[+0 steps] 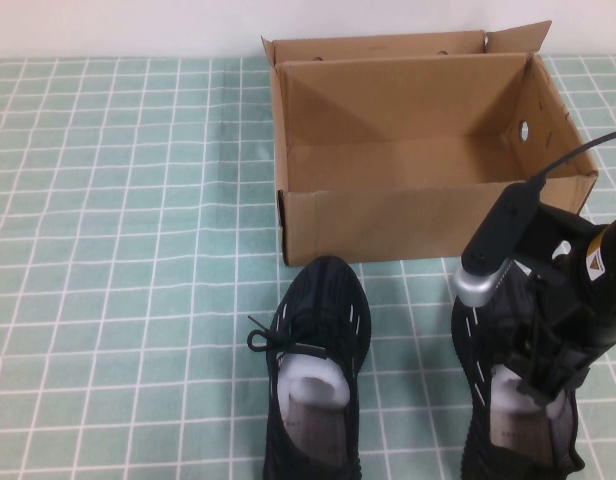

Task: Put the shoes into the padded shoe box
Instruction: Pick up the shoe from the table

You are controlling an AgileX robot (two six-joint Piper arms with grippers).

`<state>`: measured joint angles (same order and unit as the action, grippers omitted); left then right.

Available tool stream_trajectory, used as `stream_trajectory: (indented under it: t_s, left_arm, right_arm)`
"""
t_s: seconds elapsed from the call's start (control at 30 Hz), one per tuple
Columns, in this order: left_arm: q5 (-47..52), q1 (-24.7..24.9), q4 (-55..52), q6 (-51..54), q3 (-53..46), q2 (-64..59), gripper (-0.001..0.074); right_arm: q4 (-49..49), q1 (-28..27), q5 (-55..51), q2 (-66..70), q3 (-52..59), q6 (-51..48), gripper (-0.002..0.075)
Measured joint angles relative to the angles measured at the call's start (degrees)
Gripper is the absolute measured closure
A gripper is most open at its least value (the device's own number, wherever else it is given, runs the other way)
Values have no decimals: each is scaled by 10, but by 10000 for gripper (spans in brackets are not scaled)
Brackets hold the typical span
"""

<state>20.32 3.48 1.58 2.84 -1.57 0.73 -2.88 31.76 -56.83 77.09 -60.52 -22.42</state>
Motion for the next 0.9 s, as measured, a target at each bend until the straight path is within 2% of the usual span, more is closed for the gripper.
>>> stream_trajectory:
  t_s: [0.33,0.43,0.5,0.67,0.73,0.77,0.9]
  left_arm:
    - [0,0,0,0,0,0,739]
    - [0,0,0,0,0,0,739]
    - [0,0,0,0,0,0,740]
    - [0,0,0,0,0,0,739]
    - [0,0,0,0,0,0,739]
    - [0,0,0,0,0,0,739]
    - [0,0,0,0,0,0,740]
  right_arm:
    - [-25,0,32,0,31,6,344]
    - [-46,0,48,0,32,26,369]
    - [-64,0,55,0,32,43,426]
    - [-81,0,54,0,32,58,644]
    - [-78,0,54,0,32,58,709]
    - [-77,0,54,0,32,58,735]
    - [-77,0,47,0,31,58,735]
